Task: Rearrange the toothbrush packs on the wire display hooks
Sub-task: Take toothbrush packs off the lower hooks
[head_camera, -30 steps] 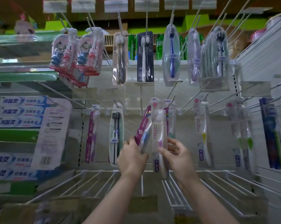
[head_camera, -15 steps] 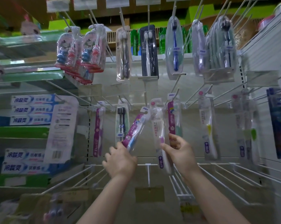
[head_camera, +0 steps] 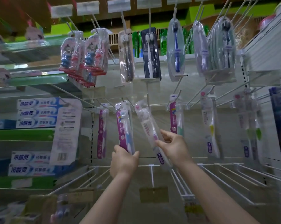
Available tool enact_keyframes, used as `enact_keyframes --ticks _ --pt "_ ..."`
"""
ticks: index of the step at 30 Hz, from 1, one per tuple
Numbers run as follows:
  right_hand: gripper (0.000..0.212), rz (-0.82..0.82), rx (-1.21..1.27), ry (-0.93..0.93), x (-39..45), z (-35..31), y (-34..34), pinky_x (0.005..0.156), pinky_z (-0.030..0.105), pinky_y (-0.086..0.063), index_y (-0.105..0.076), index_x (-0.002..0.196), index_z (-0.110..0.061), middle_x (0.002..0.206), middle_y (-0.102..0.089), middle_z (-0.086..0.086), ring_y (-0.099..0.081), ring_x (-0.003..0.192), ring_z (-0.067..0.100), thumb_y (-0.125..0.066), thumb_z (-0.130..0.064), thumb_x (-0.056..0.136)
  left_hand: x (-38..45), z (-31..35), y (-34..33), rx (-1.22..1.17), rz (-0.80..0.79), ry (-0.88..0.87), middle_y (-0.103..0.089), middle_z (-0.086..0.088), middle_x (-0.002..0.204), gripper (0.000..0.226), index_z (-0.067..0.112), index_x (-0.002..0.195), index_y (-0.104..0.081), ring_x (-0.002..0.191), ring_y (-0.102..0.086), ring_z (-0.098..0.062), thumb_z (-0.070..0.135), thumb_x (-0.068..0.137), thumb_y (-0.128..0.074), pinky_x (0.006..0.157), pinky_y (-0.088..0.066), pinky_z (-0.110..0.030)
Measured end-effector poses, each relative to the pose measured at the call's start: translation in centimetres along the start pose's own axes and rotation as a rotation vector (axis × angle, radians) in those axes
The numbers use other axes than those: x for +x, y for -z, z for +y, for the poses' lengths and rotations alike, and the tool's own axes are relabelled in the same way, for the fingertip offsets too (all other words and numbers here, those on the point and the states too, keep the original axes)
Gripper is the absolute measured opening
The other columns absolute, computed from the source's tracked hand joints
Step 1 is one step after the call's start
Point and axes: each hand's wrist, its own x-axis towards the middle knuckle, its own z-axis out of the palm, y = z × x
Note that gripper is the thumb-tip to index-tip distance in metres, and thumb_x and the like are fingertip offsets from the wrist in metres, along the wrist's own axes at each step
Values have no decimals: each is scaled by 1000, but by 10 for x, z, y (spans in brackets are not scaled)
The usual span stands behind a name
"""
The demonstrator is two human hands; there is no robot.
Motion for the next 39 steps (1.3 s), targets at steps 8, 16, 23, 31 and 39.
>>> enact_keyframes --ticks 8,16,23,31,39 --pt "34 93 -73 77 8 -7 -12 67 10 -48 -62 121 -17 91 -66 -11 -63 82 3 -65 -24 88 -1 -1 3 -19 -21 -17 -58 -10 108 45 13 106 -39 95 -62 -32 37 80 -67 84 -53 -45" --pt "37 145 7 -24 12 -2 -21 70 15 -48 -58 124 -13 107 -67 0 -61 88 10 -63 -26 89 -2 -3 4 -11 -14 -50 -57 -7 108 45 16 106 -38 96 -62 -30 38 79 -67 84 -54 -44" --pt "45 188 -188 -29 -1 5 -20 73 14 -47 -50 133 -15 105 -60 -6 -58 89 5 -56 -34 93 -6 -6 1 5 19 -91 -56 -5 107 44 18 104 -35 97 -60 -26 36 81 -68 83 -53 -40" --pt "31 62 -61 225 -16 6 -39 87 20 -52 -55 123 -18 109 -62 -6 -59 95 0 -57 -18 93 -12 -10 -1 -25 35 -226 -57 -1 114 54 19 120 -41 103 -59 -20 33 78 -72 80 -49 -32" --pt "26 -100 198 15 -9 0 -48 70 18 -56 -62 114 -13 94 -71 -2 -68 87 8 -64 -14 88 -8 -24 4 -221 -81 -402 -66 9 92 41 27 108 -52 83 -65 -6 36 76 -75 74 -55 -28"
